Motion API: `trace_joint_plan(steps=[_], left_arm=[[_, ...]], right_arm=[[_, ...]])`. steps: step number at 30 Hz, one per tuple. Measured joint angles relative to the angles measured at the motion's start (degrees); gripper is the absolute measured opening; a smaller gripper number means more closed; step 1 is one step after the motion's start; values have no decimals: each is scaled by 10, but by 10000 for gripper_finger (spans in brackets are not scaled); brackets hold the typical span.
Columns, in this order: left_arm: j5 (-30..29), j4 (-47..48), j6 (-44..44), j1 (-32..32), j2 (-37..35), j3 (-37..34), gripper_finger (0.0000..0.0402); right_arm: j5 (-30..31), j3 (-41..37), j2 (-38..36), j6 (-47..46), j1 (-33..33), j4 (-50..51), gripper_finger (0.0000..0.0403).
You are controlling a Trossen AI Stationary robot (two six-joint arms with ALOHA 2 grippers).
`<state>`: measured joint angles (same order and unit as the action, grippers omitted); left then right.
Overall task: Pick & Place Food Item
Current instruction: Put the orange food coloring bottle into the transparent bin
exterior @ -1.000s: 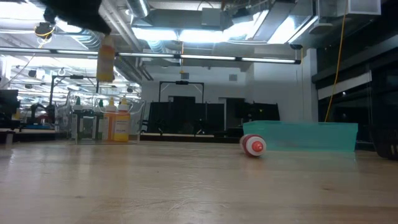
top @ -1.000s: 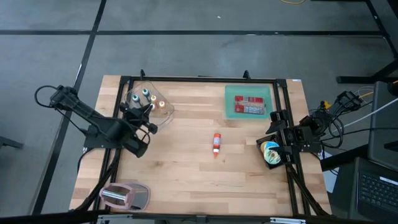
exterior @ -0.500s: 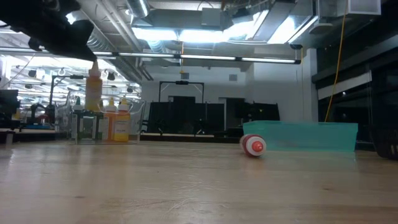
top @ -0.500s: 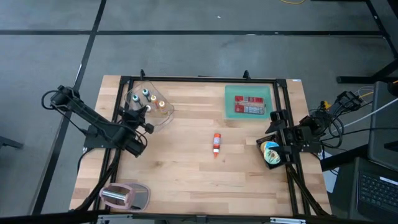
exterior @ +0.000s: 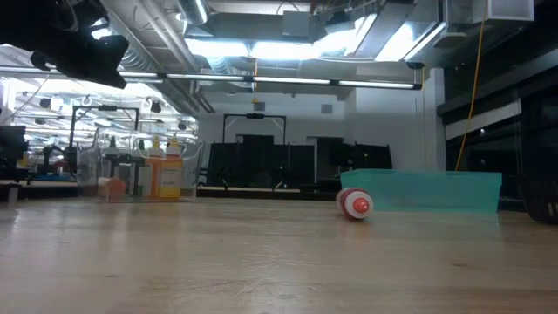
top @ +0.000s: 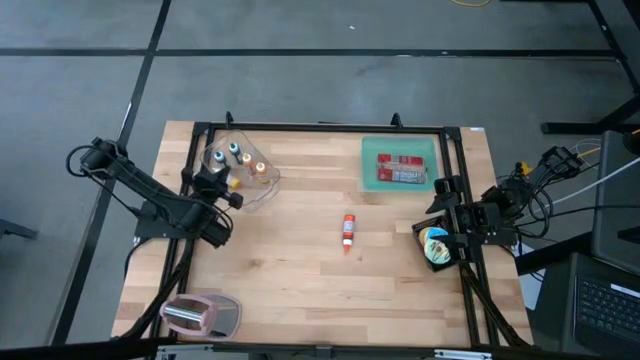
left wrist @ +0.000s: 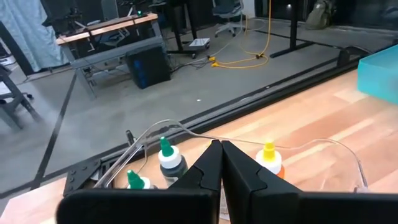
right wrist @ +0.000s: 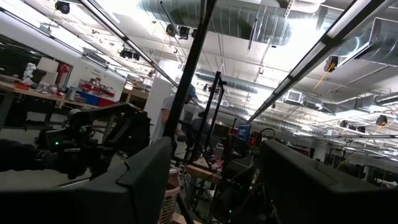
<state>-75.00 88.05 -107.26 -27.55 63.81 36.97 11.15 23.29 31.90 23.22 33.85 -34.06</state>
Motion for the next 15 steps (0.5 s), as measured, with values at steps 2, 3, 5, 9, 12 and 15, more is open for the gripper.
trace_joint_plan(steps=[2, 3, 5, 9, 12, 15], left_arm=[[-3, -1, -2, -3, 0, 0, 6], [-6, -4, -7, -6, 0, 0, 9], [-17, -17, -19, -15, 0, 0, 16], [23, -39, -24, -33, 0, 0, 44], [88, -56, 29, -43, 0, 0, 79], [114, -61, 73, -51, -1, 7, 120]], right_arm=[[0, 0, 0, 0, 0, 0, 242], [0, 0, 0, 1, 0, 0, 242], [0, 0, 0, 2, 0, 0, 242], [0, 0, 0, 2, 0, 0, 242], [0, 0, 0, 2, 0, 0, 242], [0, 0, 0, 2, 0, 0, 242]])
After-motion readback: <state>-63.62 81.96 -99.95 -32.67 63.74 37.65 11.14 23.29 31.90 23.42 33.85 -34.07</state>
